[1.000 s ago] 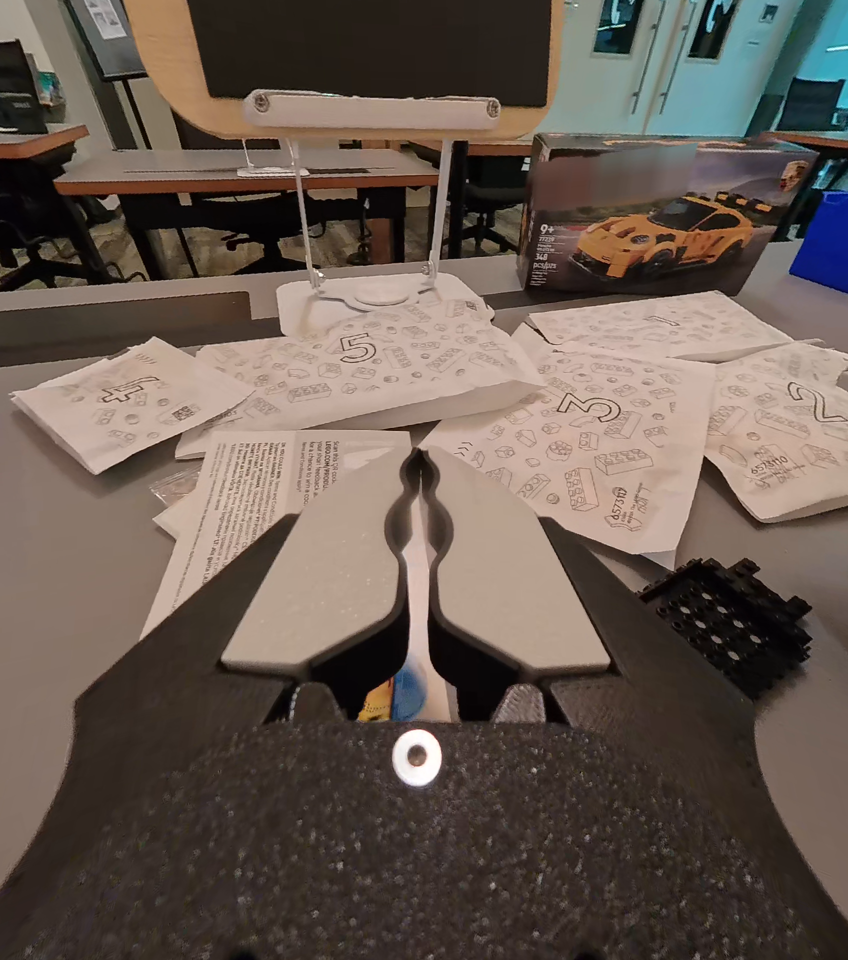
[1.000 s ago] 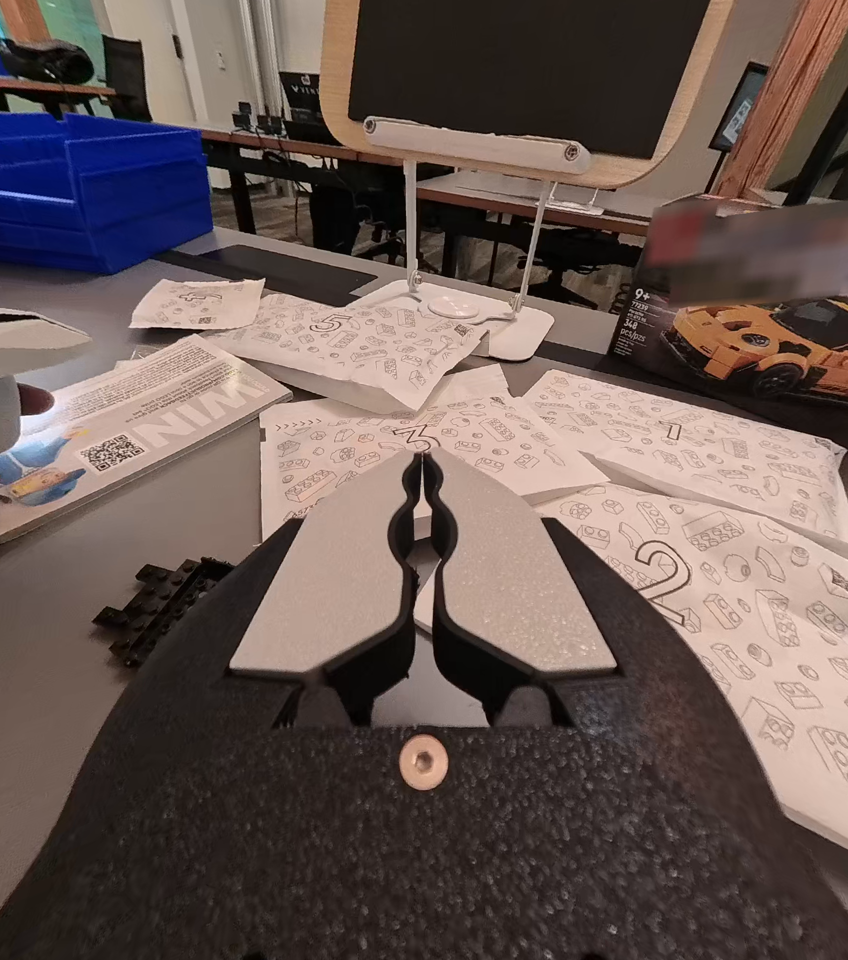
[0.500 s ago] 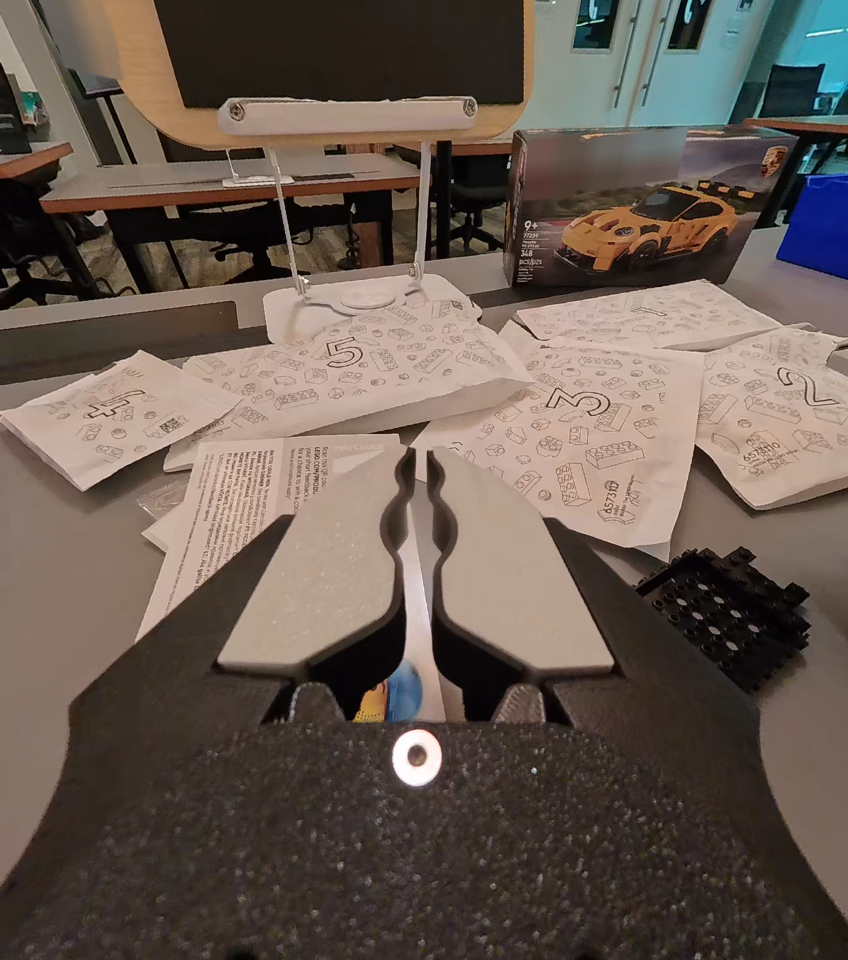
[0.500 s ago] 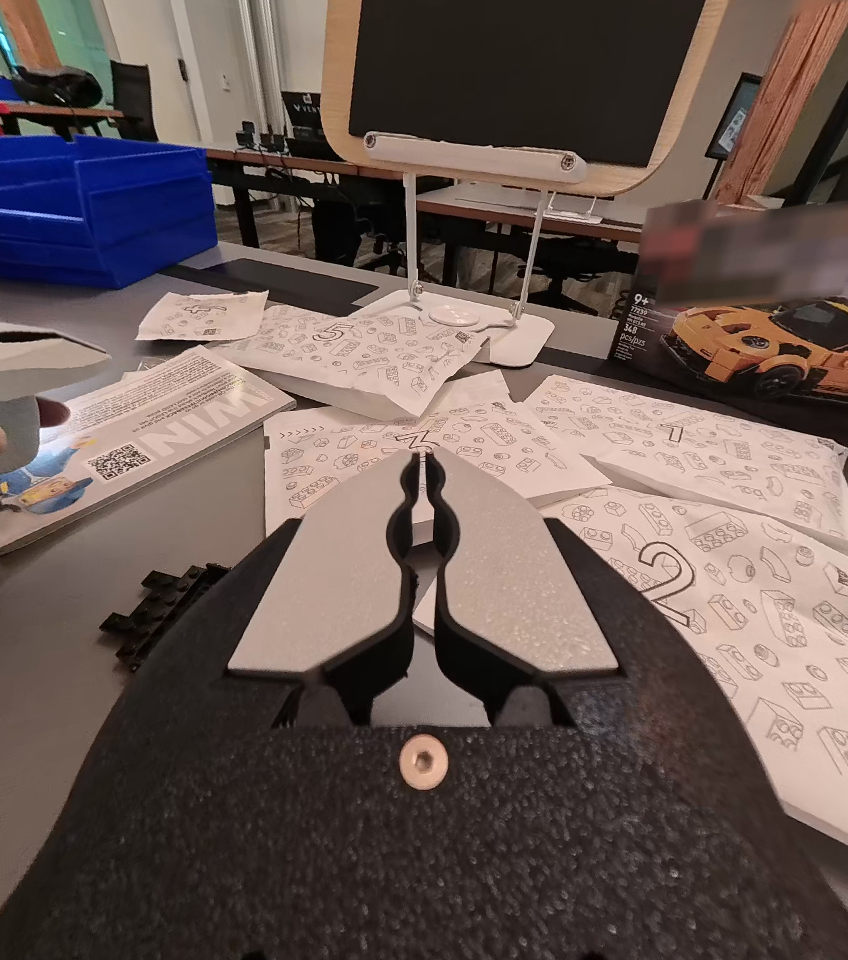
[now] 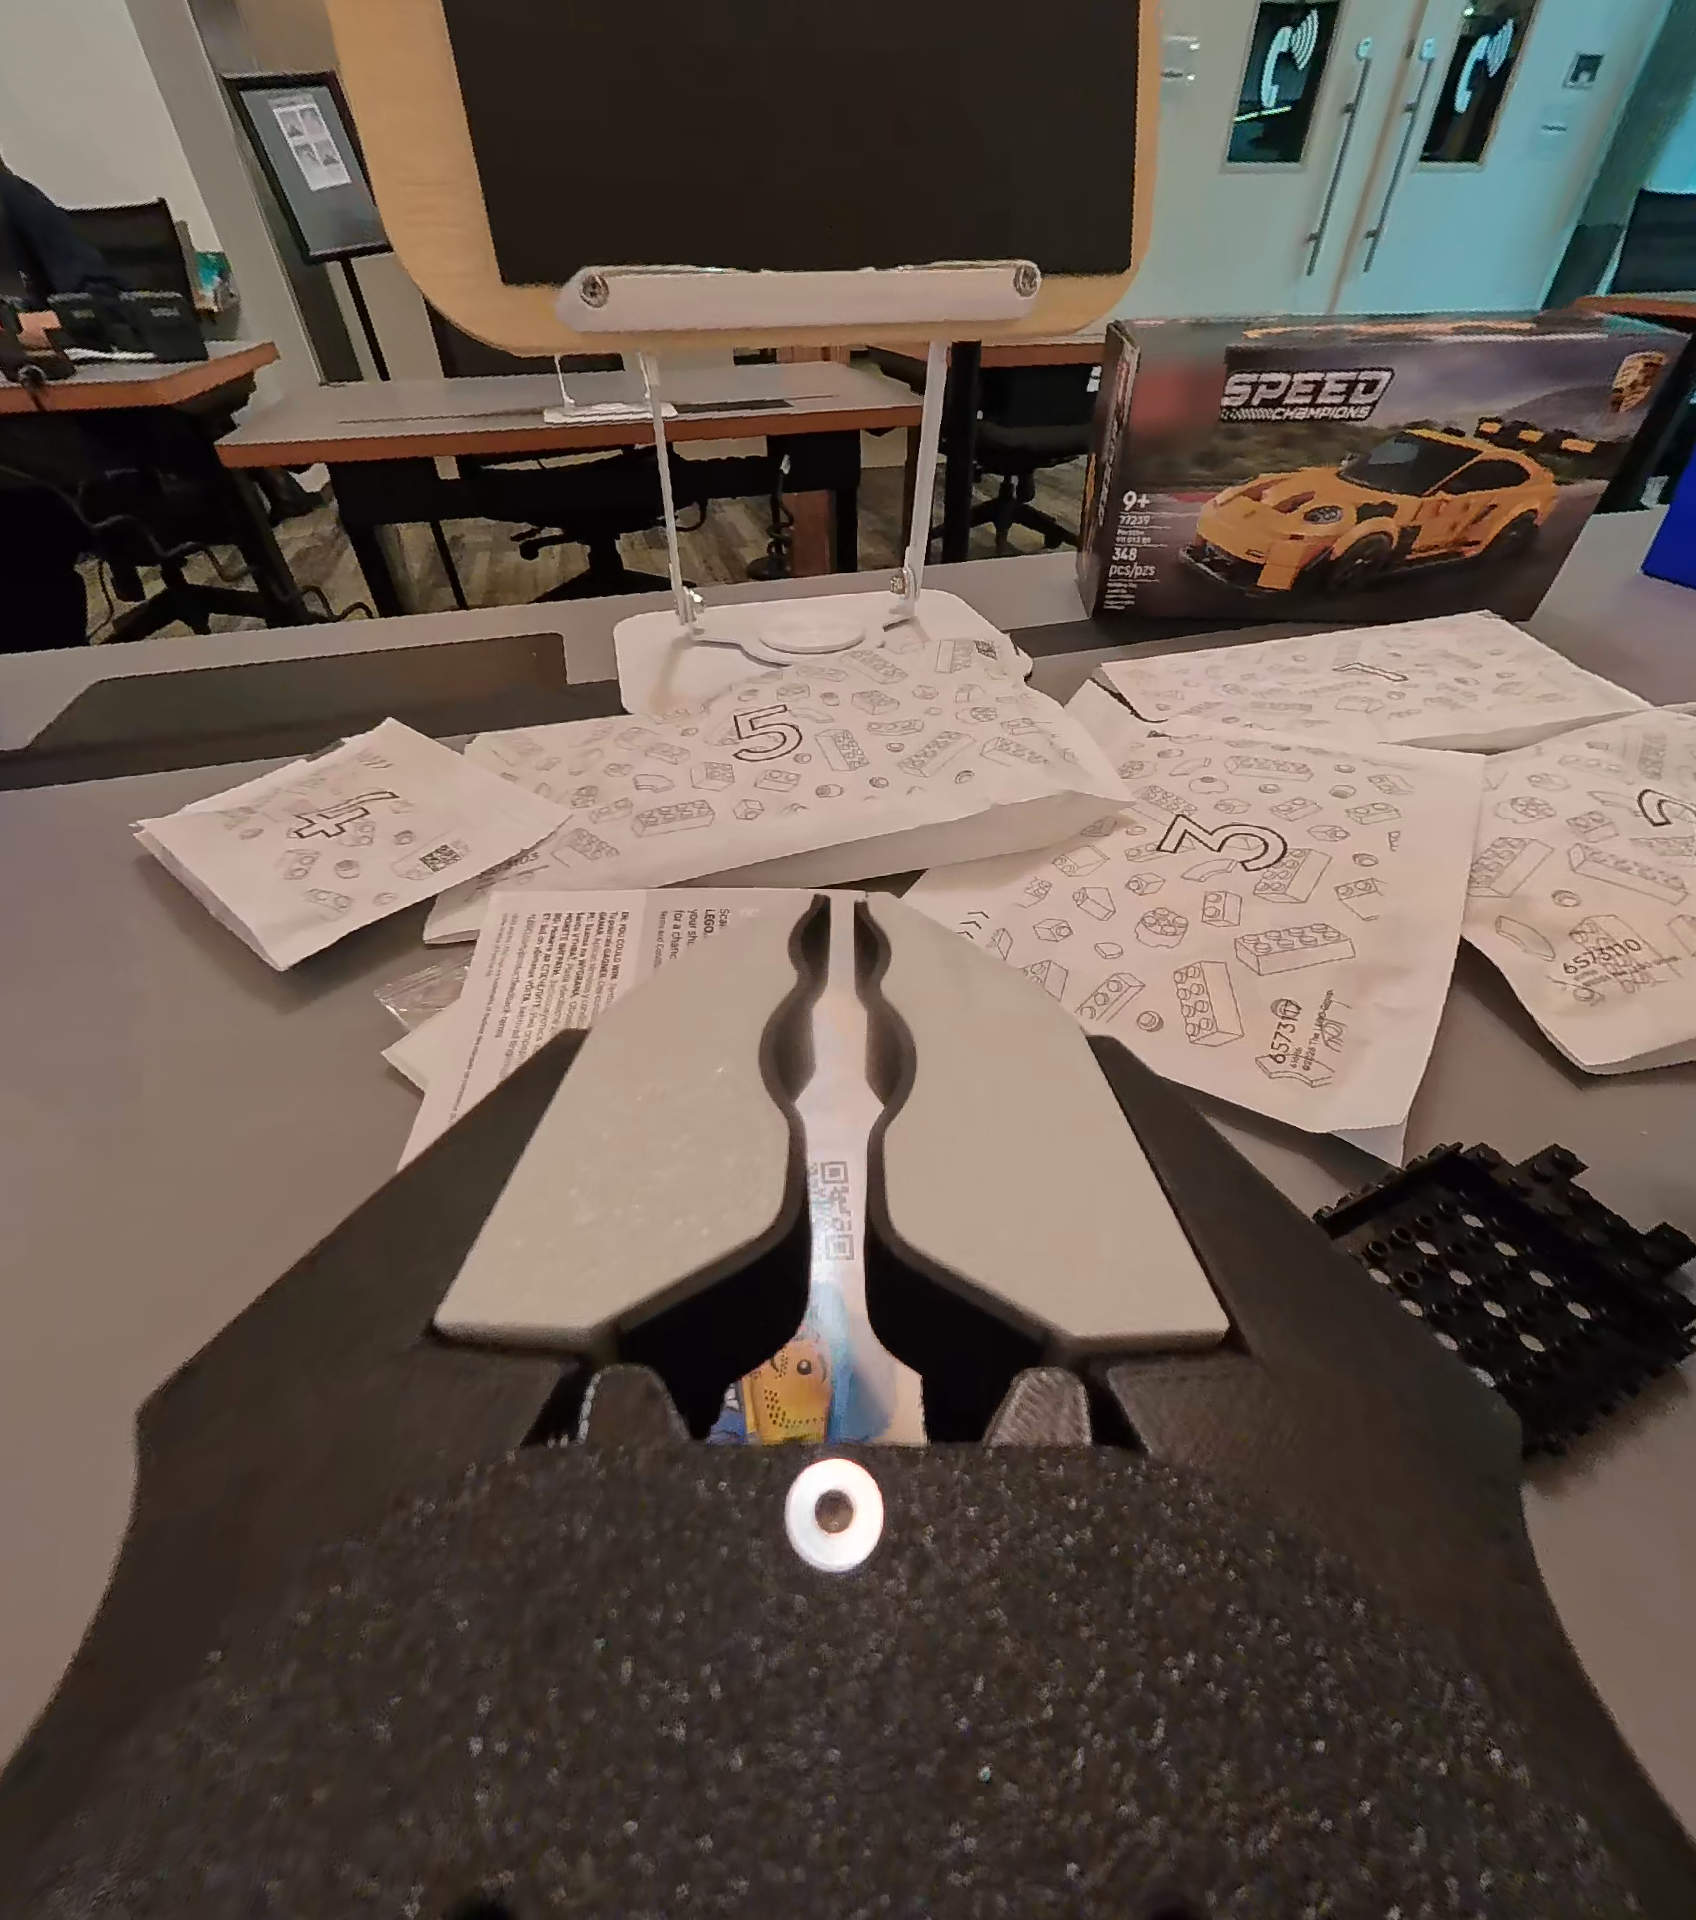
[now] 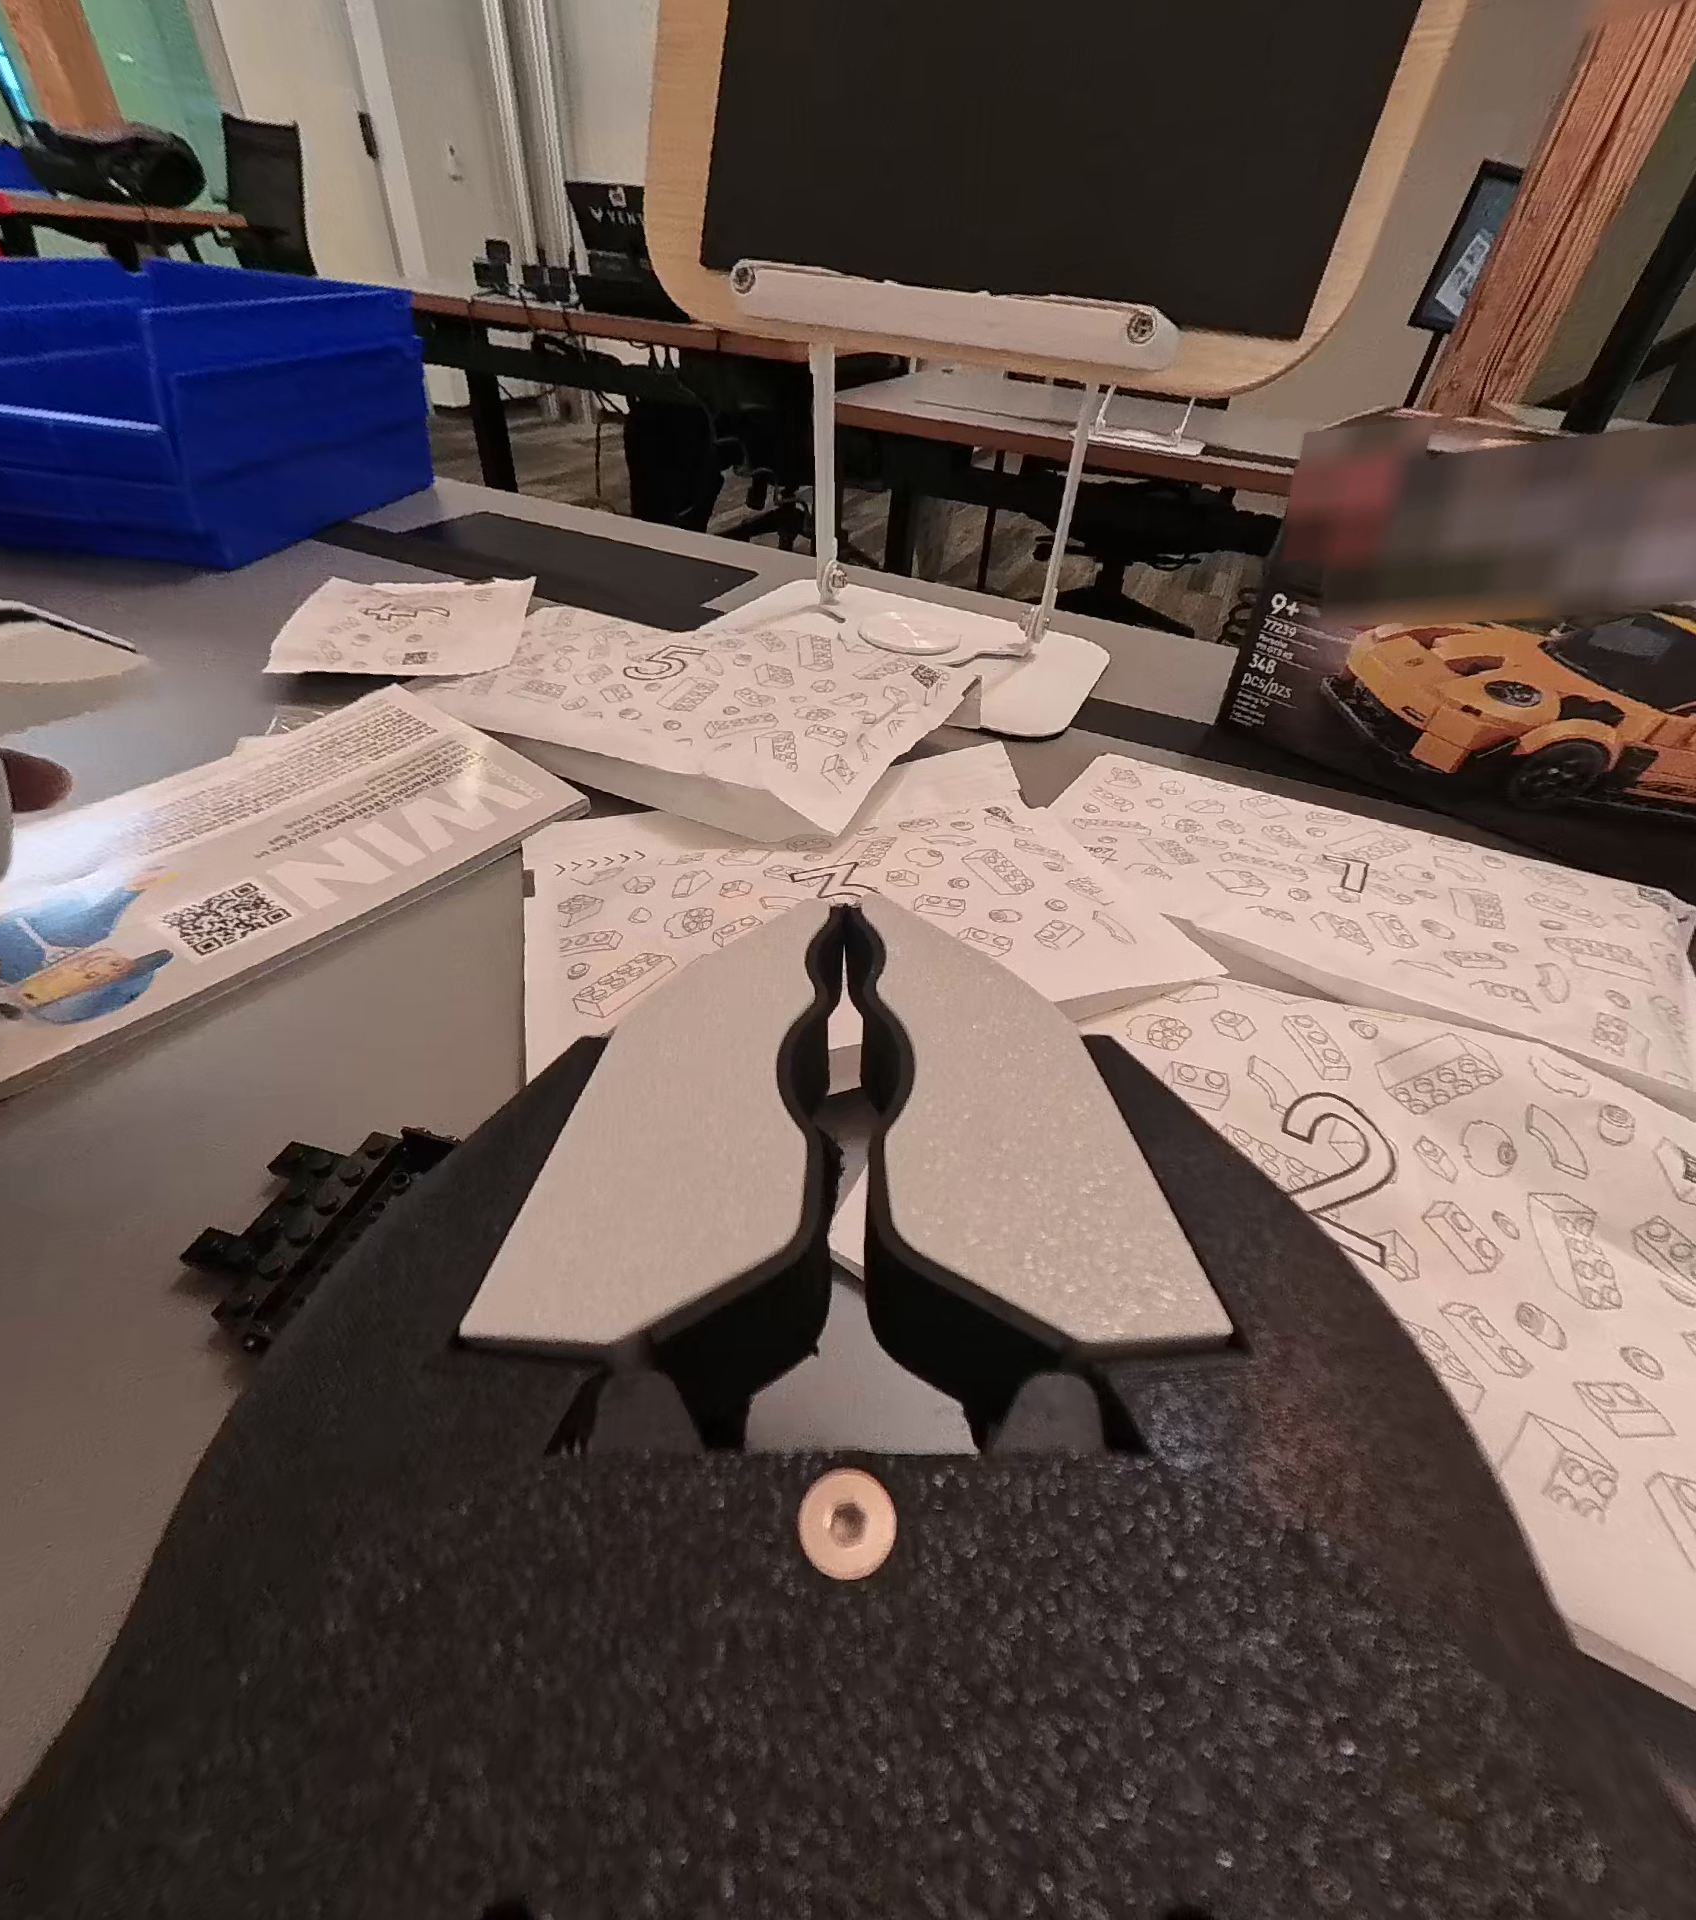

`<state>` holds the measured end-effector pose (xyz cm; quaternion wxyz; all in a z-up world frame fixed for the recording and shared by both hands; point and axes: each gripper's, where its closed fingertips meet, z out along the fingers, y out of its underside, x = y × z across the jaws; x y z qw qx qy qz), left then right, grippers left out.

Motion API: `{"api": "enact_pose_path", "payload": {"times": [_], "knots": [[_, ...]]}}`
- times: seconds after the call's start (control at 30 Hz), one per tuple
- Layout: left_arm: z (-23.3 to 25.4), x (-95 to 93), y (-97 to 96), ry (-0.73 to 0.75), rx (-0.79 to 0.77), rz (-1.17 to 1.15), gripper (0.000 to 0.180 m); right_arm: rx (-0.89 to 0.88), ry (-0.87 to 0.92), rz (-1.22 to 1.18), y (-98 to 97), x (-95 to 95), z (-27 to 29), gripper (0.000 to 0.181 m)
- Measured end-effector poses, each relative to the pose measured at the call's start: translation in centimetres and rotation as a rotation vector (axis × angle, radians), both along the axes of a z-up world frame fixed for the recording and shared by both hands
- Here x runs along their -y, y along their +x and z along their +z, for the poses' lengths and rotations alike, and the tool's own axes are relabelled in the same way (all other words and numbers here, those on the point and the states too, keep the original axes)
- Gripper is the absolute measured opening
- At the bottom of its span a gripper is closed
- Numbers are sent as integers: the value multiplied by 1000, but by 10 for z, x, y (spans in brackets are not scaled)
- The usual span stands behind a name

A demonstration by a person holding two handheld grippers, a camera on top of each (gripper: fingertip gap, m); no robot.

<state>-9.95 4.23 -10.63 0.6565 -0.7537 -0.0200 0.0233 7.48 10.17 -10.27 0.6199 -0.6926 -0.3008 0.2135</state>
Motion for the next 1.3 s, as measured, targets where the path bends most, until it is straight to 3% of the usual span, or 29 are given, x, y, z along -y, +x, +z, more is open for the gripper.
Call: {"api": "enact_pose_path", "payload": {"times": [1.07, 1.3], "knots": [[1, 17, 2, 15, -25, -2, 0, -59, -23, -5, 9, 20, 6, 5], [-8, 13, 2, -60, -35, 19, 0, -47, -24, -23, 11, 20, 5, 2]]}}
